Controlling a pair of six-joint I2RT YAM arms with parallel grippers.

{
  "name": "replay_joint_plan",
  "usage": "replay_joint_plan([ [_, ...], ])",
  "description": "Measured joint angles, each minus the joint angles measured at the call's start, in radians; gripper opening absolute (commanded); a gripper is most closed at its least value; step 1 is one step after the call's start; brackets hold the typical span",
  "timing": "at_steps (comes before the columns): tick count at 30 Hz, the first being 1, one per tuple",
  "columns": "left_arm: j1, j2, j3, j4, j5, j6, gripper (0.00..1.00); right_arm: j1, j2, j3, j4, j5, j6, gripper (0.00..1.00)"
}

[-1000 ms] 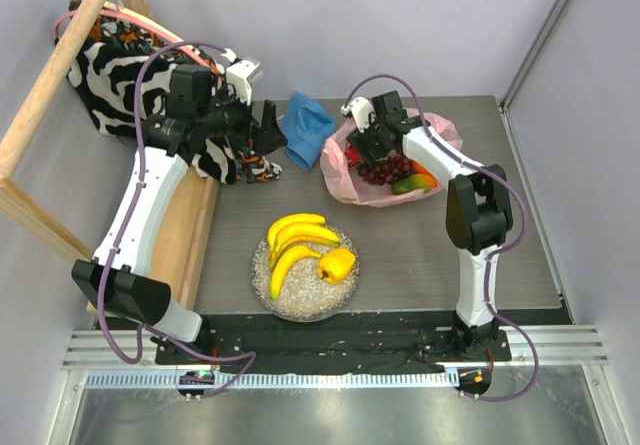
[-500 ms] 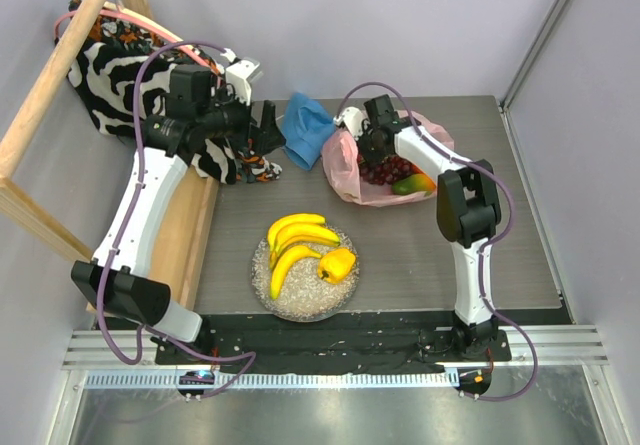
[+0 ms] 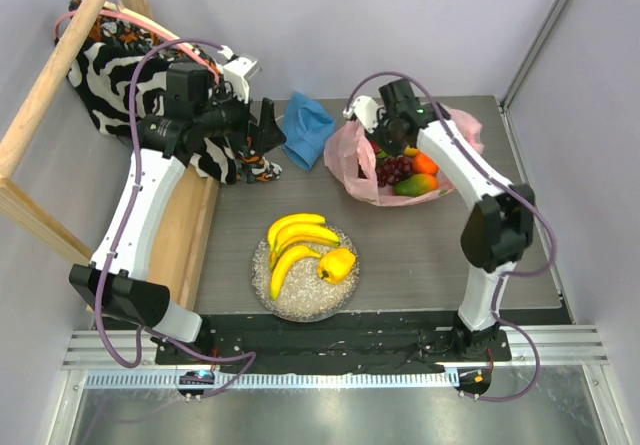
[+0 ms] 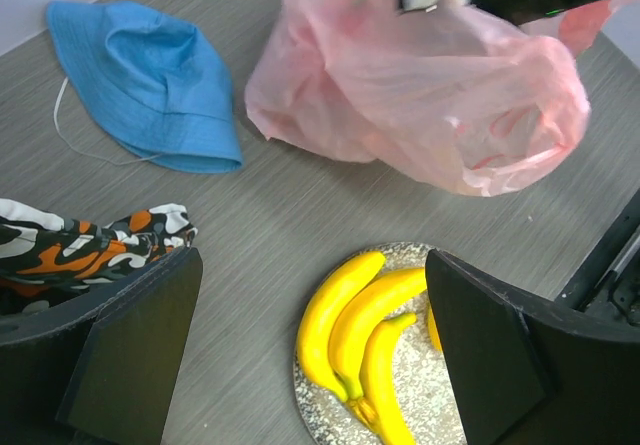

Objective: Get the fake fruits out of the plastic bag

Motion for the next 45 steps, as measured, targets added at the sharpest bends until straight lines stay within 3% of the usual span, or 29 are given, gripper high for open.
replay_joint_plan([
  [7, 0.000, 0.016, 0.094, 0.014, 0.042, -0.047, 1.00, -0.003, -0.353, -0.060, -0.065, 0.111, -0.019, 0.01],
  [12, 0.000, 0.045, 0.178, 0.034, 0.051, -0.072, 1.00, -0.002, -0.521, -0.175, -0.108, 0.173, -0.052, 0.01],
  [21, 0.000, 0.063, 0.207, 0.037, 0.049, -0.067, 1.00, -0.022, -0.515, -0.357, -0.251, 0.278, -0.090, 0.01],
  [28, 0.000, 0.063, 0.207, 0.029, 0.035, -0.037, 1.00, -0.090, -0.575, -0.348, -0.294, 0.339, -0.103, 0.01],
  [33, 0.000, 0.063, 0.207, 0.027, 0.034, -0.037, 1.00, -0.092, -0.739, -0.261, -0.304, 0.263, -0.150, 0.01],
  [38, 0.000, 0.063, 0.207, 0.025, 0.031, -0.035, 1.00, -0.090, -0.943, -0.240, -0.178, 0.158, -0.153, 0.01],
  [45, 0.000, 0.060, 0.207, 0.014, 0.010, -0.011, 1.00, -0.090, -0.981, -0.242, -0.037, -0.122, -0.124, 0.01],
])
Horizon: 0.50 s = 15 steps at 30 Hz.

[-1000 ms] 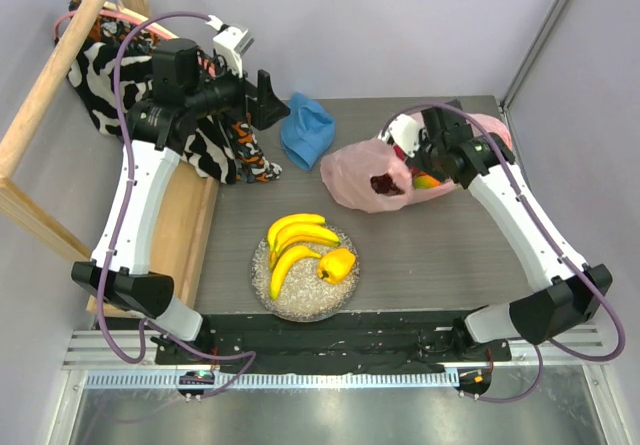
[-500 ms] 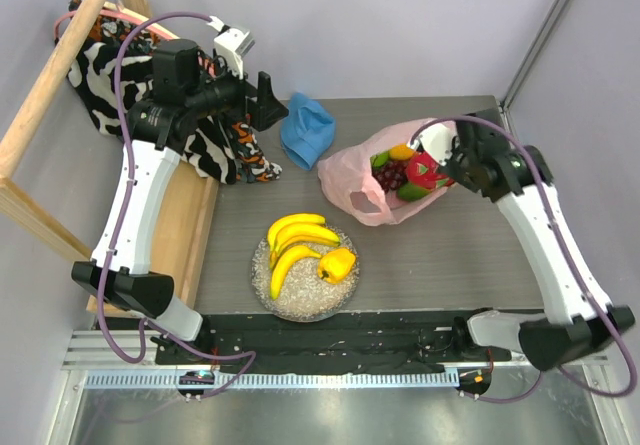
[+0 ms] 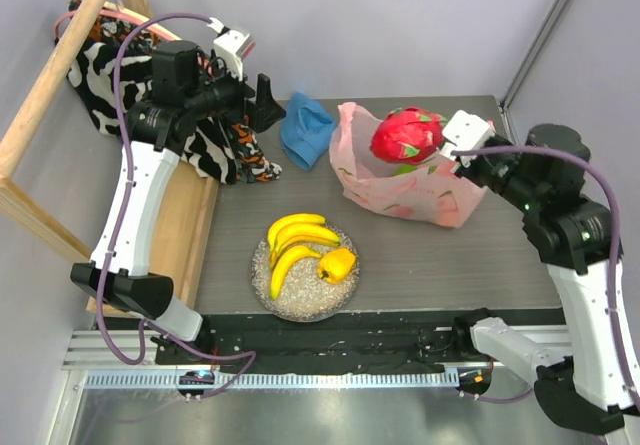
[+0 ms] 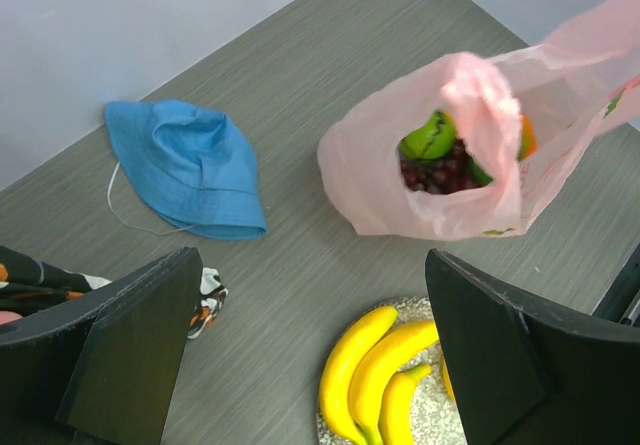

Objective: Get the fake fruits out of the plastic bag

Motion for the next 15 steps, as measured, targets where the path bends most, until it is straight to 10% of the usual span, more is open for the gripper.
replay_joint_plan([
  [10, 0.005, -0.094, -0.059, -0.015, -0.027, 0.029, 1.00, 0.025, 0.267, -0.095, 0.156, -0.316, 0.356, 0.01],
  [15, 0.035, -0.151, -0.101, -0.015, -0.029, 0.030, 1.00, 0.229, 0.268, -0.144, 0.184, -0.288, 0.395, 0.01],
])
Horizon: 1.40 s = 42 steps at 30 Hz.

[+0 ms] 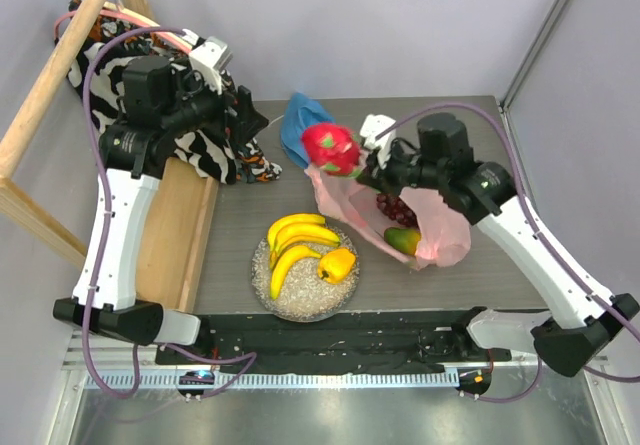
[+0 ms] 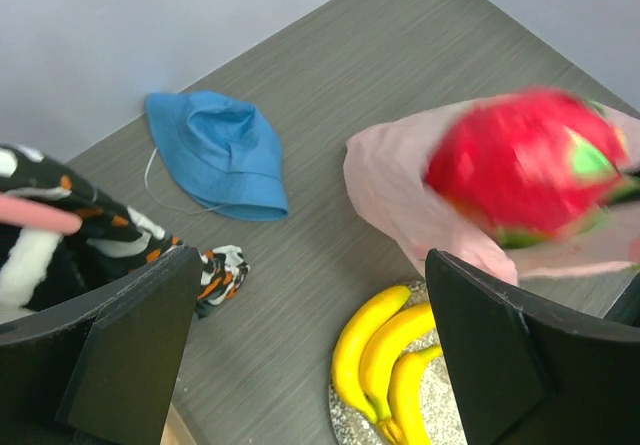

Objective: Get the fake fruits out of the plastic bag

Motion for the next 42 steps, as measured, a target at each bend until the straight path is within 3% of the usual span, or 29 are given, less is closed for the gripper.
replay_joint_plan([
  [5, 0.050, -0.040, -0.040, 0.002, 0.002, -0.011, 1.00, 0.275, -0.006, 0.090, 0.007, 0.007, -0.035, 0.01],
  [8, 0.080, -0.050, -0.056, 0.002, 0.007, -0.021, 1.00, 0.343, -0.005, 0.146, 0.023, -0.008, -0.059, 0.01],
  [15, 0.148, -0.082, -0.074, 0.010, 0.024, -0.043, 1.00, 0.425, 0.051, 0.137, 0.026, -0.036, -0.156, 0.01],
  [29, 0.212, -0.161, -0.126, 0.037, 0.048, -0.088, 1.00, 0.499, 0.284, -0.163, 0.114, -0.080, -0.466, 0.01],
  [42, 0.274, -0.237, -0.186, 0.040, 0.060, -0.096, 1.00, 0.522, 0.443, -0.178, 0.103, -0.034, -0.720, 0.01],
])
